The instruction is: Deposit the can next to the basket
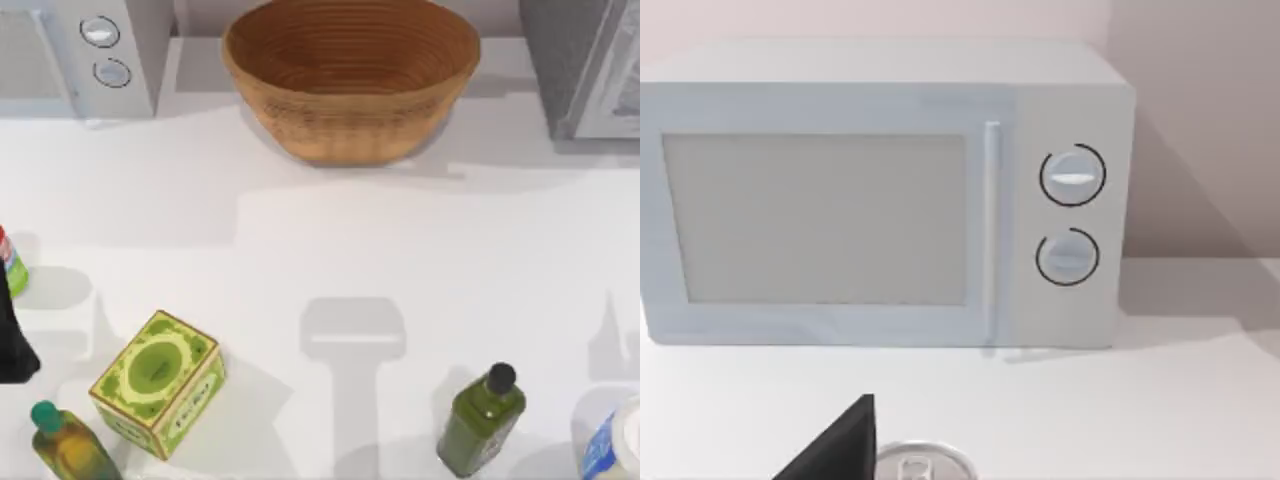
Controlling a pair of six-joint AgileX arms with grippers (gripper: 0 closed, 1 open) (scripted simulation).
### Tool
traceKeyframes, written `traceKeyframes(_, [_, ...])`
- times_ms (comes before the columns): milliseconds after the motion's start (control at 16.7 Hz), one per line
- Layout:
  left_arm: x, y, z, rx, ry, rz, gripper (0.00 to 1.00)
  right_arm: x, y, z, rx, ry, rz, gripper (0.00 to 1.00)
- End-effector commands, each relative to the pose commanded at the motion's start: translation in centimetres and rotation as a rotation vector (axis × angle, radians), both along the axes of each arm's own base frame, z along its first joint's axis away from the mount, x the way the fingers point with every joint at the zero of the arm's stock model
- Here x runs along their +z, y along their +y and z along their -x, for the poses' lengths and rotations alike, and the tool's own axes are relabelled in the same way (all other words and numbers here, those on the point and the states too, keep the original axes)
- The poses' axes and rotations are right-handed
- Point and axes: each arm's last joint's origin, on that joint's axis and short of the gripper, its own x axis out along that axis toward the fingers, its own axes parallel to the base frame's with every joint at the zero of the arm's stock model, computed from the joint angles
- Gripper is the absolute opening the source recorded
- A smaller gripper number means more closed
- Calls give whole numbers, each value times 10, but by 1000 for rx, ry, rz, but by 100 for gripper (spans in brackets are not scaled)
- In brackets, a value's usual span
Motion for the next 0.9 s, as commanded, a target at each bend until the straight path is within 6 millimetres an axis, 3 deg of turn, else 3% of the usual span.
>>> traceKeyframes(300, [9, 0, -1, 3, 52, -32, 100, 0, 0, 0, 0, 0, 0, 100])
traceKeyframes(540, [41, 2, -10, 1, 227, -137, 100, 0, 0, 0, 0, 0, 0, 100])
traceKeyframes(900, [95, 10, -66, -78, 648, -350, 100, 0, 0, 0, 0, 0, 0, 100])
